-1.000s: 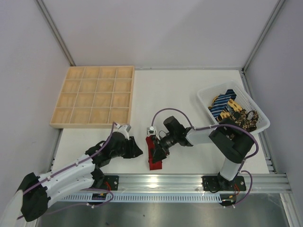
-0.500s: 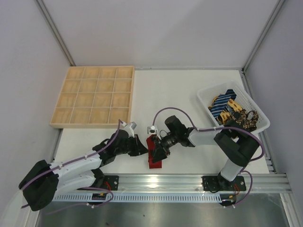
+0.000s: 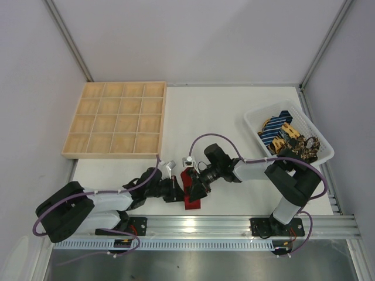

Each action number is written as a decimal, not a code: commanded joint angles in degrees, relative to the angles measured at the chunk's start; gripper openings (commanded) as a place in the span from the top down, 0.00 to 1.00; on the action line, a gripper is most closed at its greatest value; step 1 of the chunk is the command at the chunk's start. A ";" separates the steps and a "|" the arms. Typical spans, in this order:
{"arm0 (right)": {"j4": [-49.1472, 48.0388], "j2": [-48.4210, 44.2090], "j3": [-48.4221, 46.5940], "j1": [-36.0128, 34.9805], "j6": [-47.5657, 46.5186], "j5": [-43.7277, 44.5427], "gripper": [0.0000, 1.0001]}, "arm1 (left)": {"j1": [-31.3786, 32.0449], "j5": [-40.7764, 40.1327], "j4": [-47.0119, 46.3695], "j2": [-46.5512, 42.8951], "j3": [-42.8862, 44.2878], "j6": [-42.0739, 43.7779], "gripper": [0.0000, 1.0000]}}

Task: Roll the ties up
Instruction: Roll the tie

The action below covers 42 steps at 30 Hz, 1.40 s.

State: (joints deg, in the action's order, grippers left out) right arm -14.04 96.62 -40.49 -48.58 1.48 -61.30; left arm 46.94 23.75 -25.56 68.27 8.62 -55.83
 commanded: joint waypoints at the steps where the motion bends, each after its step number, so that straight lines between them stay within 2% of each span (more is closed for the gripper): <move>1: -1.95 -1.87 -0.29 0.24 -0.77 -0.05 1.00 | 1.31 3.41 -8.00 -0.42 -1.50 -1.03 0.98; 7: -3.01 -1.87 -0.20 0.33 -0.16 0.56 1.00 | 1.40 5.34 -11.87 3.18 -1.94 -1.03 0.98; 13: -1.60 -1.35 -0.55 0.41 -0.51 3.37 1.00 | 1.49 5.08 -11.79 6.61 -3.26 -1.82 0.99; 16: -0.90 -0.64 -0.90 0.50 -0.86 5.22 1.00 | 1.49 4.12 -8.90 6.18 -2.82 -1.39 0.99; 27: 3.23 3.92 -3.98 0.50 -1.39 10.23 1.00 | 2.46 -3.00 10.87 -0.58 2.36 3.62 0.94; 34: 6.48 7.09 -6.44 0.67 -4.02 11.64 1.00 | 2.46 -5.38 16.06 -2.96 2.80 4.59 0.94; 37: 5.61 7.36 -5.48 0.76 -4.20 11.46 1.00 | 2.46 -6.78 18.08 -4.98 3.33 5.12 0.94; 42: 2.71 5.43 -3.11 1.20 -3.76 11.38 1.00 | 2.46 -10.99 27.91 -9.55 6.49 7.84 0.93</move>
State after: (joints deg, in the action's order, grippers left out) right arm -10.09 102.74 -45.17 -48.07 -0.05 -52.93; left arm 49.12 16.62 -5.21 61.30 11.57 -51.09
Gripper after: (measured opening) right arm 0.325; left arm 0.069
